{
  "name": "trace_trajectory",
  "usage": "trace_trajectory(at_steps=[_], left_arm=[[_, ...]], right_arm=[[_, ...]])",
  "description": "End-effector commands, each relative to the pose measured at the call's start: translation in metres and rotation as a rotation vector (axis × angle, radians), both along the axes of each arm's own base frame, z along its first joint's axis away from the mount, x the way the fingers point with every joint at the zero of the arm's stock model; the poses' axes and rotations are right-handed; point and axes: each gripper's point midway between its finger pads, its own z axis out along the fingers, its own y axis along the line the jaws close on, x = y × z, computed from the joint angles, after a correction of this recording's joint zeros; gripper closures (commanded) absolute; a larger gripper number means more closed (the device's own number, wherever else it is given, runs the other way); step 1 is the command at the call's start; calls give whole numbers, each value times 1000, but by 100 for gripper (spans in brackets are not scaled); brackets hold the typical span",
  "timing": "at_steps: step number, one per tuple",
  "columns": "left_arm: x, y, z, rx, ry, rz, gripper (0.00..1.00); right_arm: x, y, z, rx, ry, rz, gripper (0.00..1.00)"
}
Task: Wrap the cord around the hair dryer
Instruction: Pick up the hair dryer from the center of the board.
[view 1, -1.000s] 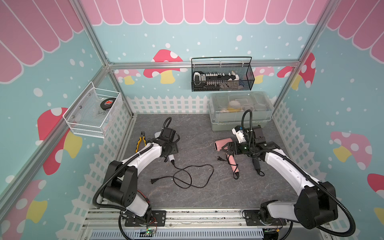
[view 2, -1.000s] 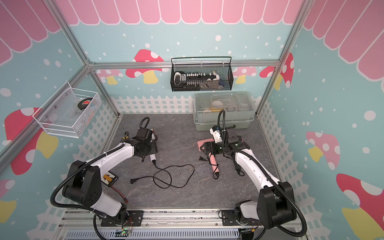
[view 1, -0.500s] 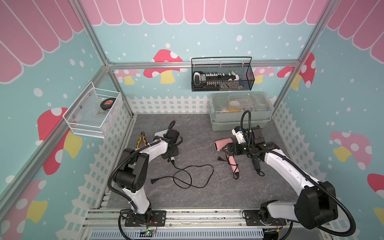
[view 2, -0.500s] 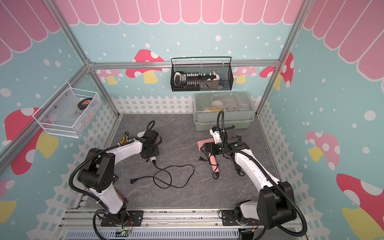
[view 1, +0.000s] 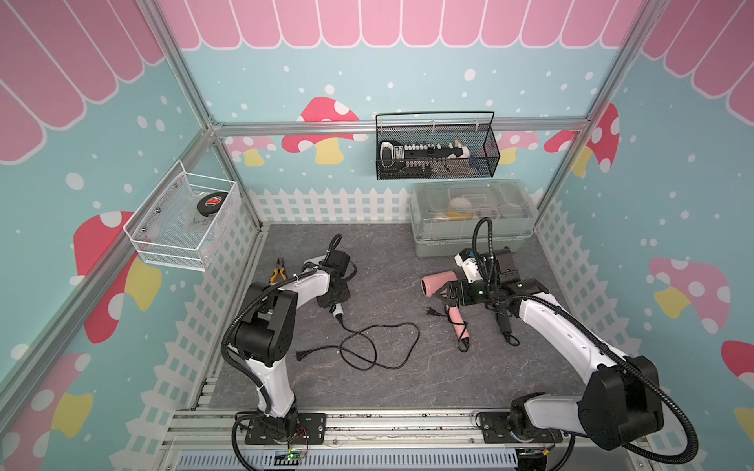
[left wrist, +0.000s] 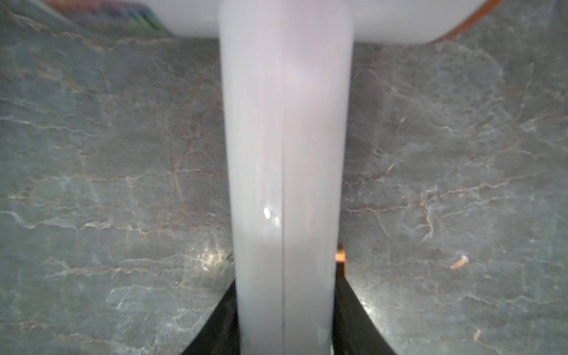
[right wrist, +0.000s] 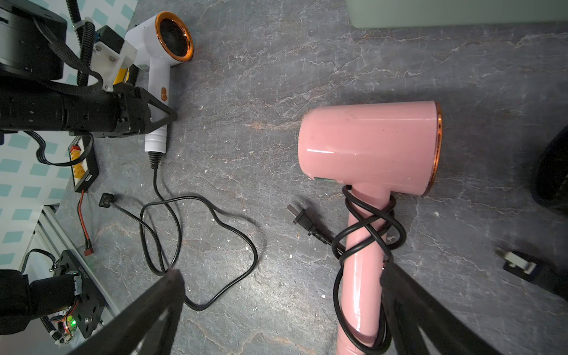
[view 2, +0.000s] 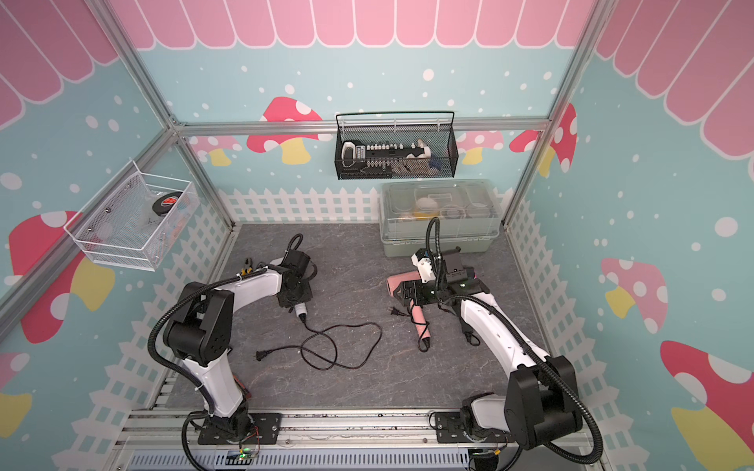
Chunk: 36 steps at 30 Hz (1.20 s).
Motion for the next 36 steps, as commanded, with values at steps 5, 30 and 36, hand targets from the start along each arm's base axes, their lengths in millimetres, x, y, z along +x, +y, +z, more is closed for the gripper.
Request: trace_trajectory(at_steps=[5, 30, 36], left_arm=[[-10, -2, -23, -32, 104, -15, 68], [53, -29, 128, 16, -470, -128, 100], [48, -51, 176, 0, -669, -205, 100]], right_arm=[[-7, 2, -4, -1, 7, 19, 1], [3, 12, -1, 60, -28, 28, 1], [17, 30, 23, 121, -127, 55, 1]])
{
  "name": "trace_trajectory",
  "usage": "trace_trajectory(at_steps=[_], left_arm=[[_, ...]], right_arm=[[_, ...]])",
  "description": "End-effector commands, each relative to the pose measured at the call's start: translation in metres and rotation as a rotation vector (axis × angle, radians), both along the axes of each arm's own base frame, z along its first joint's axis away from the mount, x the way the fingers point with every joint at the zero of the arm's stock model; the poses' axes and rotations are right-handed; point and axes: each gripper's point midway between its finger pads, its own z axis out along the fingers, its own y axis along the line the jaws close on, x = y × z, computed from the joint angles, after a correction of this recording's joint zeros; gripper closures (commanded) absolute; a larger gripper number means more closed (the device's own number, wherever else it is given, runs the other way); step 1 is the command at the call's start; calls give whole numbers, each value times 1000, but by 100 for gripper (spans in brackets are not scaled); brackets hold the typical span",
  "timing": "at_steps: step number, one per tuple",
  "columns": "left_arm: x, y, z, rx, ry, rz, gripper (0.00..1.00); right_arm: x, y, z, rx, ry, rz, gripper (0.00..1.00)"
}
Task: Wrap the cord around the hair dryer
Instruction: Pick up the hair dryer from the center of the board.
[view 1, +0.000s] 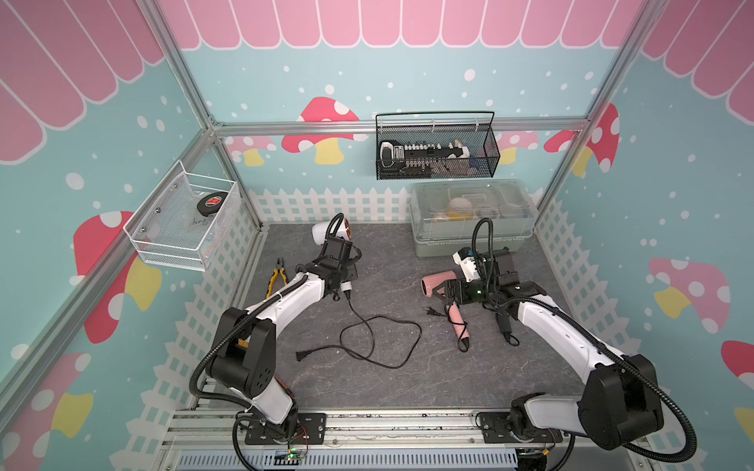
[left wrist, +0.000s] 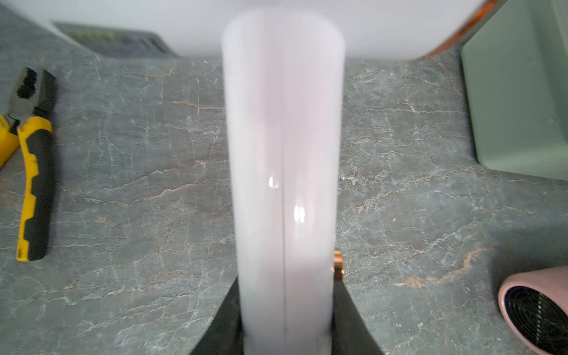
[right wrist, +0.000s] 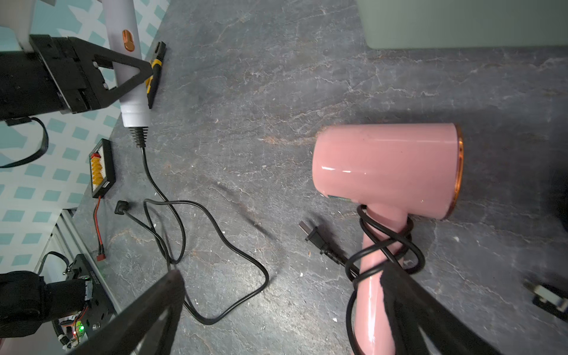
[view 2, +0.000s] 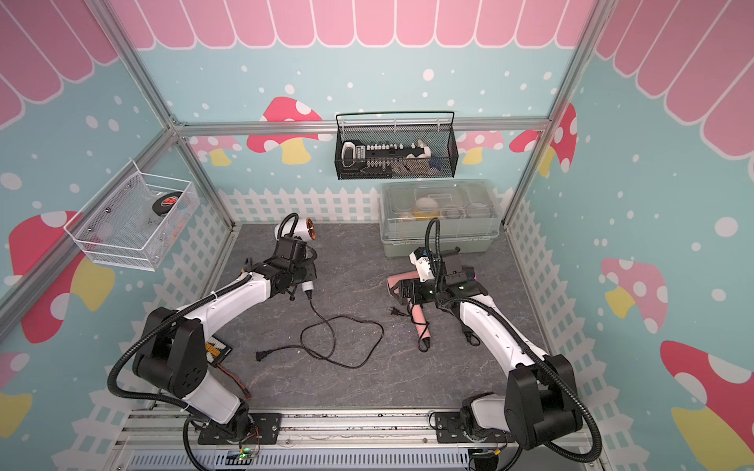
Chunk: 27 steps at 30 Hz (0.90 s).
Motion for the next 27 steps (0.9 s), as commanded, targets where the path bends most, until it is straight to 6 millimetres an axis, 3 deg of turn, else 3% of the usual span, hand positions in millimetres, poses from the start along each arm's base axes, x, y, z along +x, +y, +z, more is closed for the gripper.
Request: trace_trajectory(at_steps=[1, 7, 11, 17, 23, 27], left_arm=[[14, -12, 63, 7, -252, -38, 100], [-7, -66, 126, 32, -475, -232, 100], [-20, -83, 150, 14, -543, -277, 100], [-38, -105, 166, -20, -605, -333, 100], [-45, -120, 165, -20, -613, -369, 100], [-49, -126, 165, -30, -619, -386, 100]], right_arm=[[13, 19, 21, 57, -88, 34, 1], [36, 55, 75, 191, -274, 84, 1], [54, 71, 105, 282, -361, 74, 1], [61, 104, 140, 448, -481, 114, 8], [55, 138, 161, 563, -548, 196, 15], [54, 147, 173, 598, -607, 194, 21]])
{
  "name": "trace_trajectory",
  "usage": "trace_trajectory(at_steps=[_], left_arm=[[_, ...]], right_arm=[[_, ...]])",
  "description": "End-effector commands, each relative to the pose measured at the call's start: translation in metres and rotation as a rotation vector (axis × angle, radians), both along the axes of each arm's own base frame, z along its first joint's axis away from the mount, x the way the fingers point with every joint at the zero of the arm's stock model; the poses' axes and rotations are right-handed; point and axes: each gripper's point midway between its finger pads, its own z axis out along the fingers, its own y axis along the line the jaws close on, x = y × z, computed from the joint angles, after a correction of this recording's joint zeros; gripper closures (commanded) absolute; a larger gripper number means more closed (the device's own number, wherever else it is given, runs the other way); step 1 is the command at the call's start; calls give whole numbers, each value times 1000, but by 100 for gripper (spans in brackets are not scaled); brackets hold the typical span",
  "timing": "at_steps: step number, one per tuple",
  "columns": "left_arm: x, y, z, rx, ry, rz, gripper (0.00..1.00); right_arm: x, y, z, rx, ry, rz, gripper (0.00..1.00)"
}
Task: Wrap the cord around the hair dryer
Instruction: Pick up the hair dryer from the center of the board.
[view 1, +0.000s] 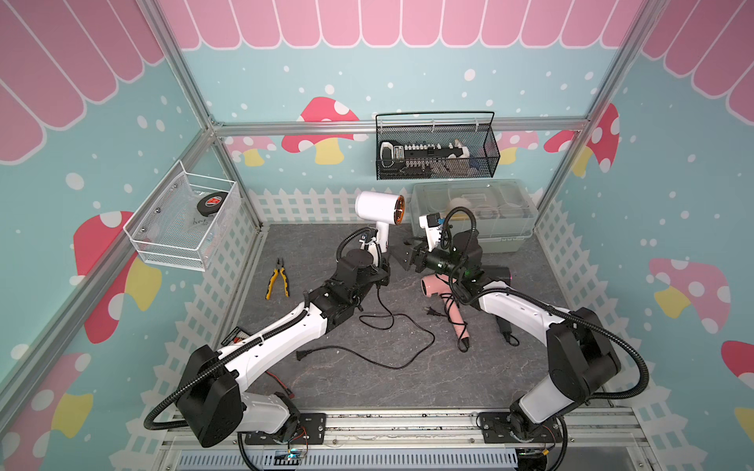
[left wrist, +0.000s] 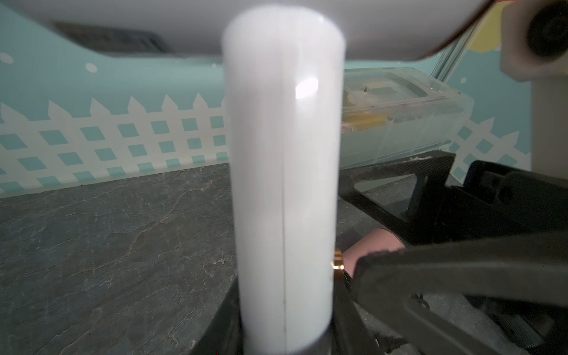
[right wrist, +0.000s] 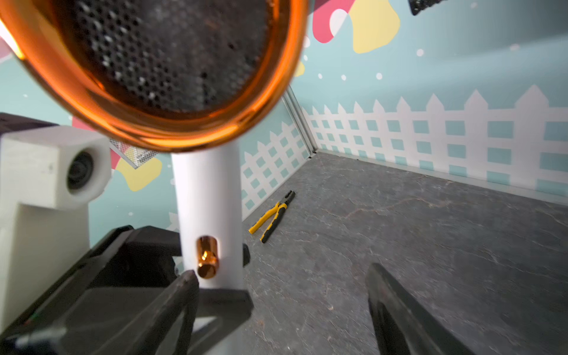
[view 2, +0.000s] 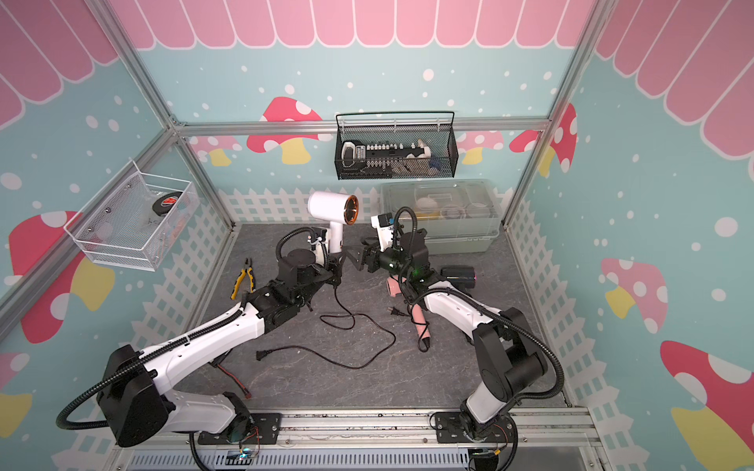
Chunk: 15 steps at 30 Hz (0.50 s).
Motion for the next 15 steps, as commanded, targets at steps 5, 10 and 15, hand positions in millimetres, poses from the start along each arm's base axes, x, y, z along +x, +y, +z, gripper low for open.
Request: trace_trajectory(at_steps=[5, 10, 15], left_arm=[[-6, -11, 33, -64, -109, -28, 100], [-10, -16, 32, -65, -109, -43, 100], [-13, -17, 34, -67, -117, -52, 100]], right_arm=[[-7, 13, 60, 197, -170, 53, 28], [-6, 24, 63, 253, -156, 114, 37], [-6, 28, 65, 335, -145, 159, 49]])
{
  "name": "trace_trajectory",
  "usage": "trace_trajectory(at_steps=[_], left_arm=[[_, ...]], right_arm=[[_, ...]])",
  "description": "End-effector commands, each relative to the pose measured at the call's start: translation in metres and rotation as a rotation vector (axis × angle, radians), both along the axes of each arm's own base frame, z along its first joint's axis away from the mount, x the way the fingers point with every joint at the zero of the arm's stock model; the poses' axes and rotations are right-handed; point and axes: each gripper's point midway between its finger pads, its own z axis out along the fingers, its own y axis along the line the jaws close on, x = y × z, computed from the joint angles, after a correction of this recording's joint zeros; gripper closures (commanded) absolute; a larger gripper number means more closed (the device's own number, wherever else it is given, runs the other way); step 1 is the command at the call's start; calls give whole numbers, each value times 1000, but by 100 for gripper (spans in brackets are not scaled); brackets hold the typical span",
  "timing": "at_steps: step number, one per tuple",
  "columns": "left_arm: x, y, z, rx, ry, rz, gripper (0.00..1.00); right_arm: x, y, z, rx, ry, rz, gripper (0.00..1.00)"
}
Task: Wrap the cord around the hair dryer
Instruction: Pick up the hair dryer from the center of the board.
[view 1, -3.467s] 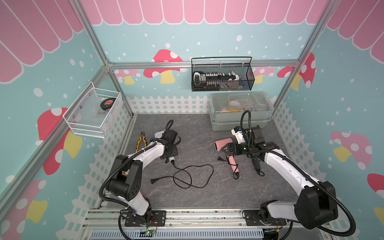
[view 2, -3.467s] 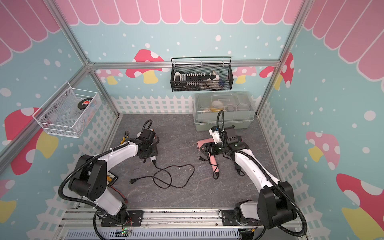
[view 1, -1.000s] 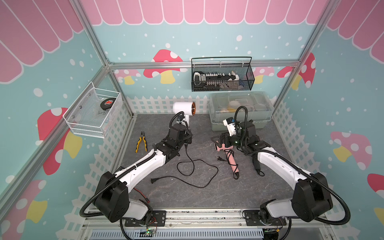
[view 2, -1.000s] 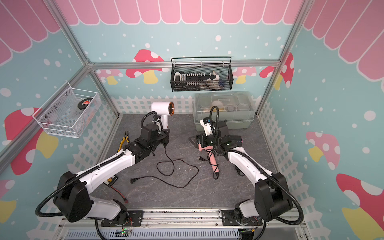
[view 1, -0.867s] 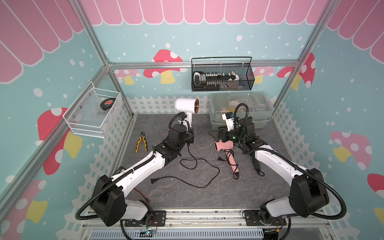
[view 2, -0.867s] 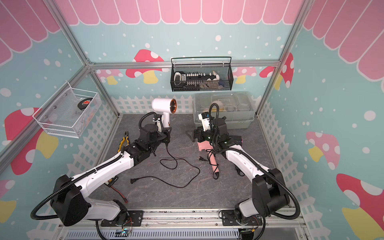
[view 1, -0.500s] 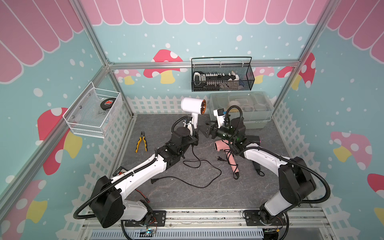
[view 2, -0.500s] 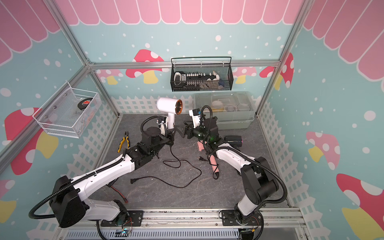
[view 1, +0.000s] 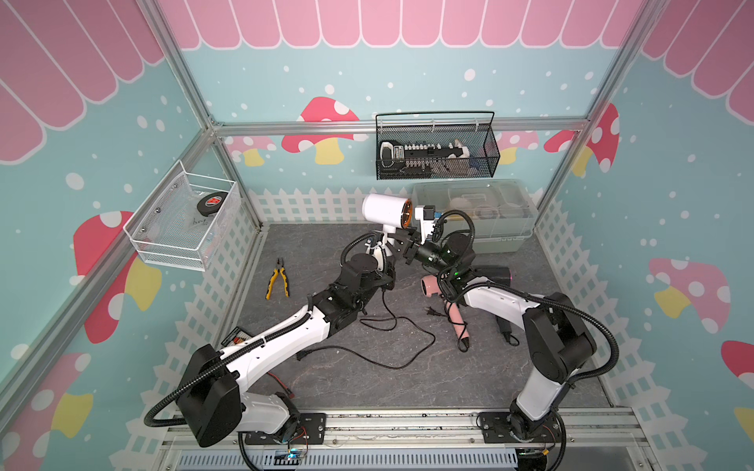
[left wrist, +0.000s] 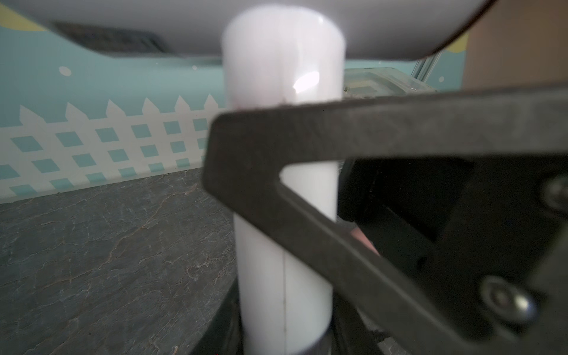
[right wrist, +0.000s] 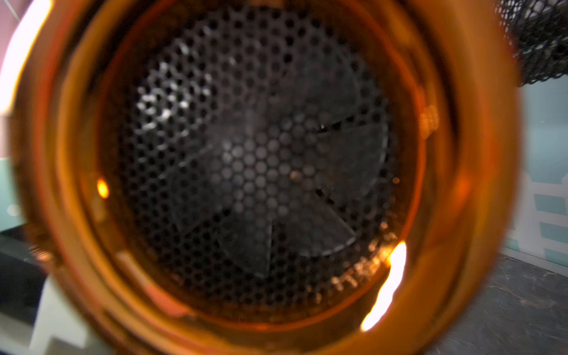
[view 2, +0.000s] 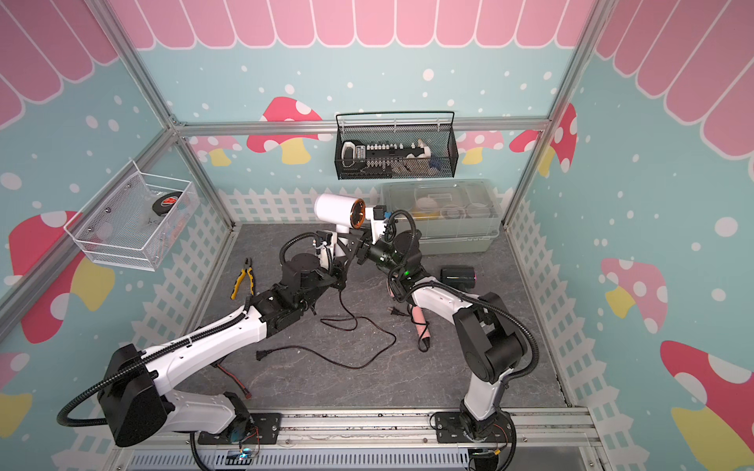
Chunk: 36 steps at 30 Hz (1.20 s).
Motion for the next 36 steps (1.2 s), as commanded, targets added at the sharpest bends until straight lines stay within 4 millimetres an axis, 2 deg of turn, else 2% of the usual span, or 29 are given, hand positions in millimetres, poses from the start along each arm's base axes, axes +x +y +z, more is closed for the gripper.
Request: trace_trajectory(at_steps=[1, 9, 15, 16, 23, 25, 27, 30, 33, 36], left_arm=[[-3, -1, 36, -60, -104, -8, 100], [-5, -1, 31, -45, -105, -21, 100], [-6, 2, 32, -29, -111, -13, 100], [-6, 3, 32, -27, -110, -11, 95], [-8, 18, 37, -26, -104, 10, 35], [-10, 25, 39, -24, -101, 17, 25], [-12, 33, 40, -22, -95, 17, 20], [-16, 50, 42, -7, -73, 7, 19], [-17, 77, 45, -12, -27, -3, 18], [-14, 108, 49, -33, 41, -26, 15]], right_arm=[[-11, 1, 28, 119, -48, 63, 52], [-10, 9, 27, 133, -42, 113, 74], [-6, 14, 24, 102, -39, 122, 80], [-5, 15, 24, 97, -39, 123, 80], [5, 16, 22, 25, -51, 109, 83], [10, 13, 22, 4, -54, 106, 83], [15, 10, 21, -23, -56, 113, 83], [22, 8, 18, -85, -60, 152, 84], [19, 4, 14, -161, -72, 240, 83], [14, 4, -9, -242, -49, 361, 83]])
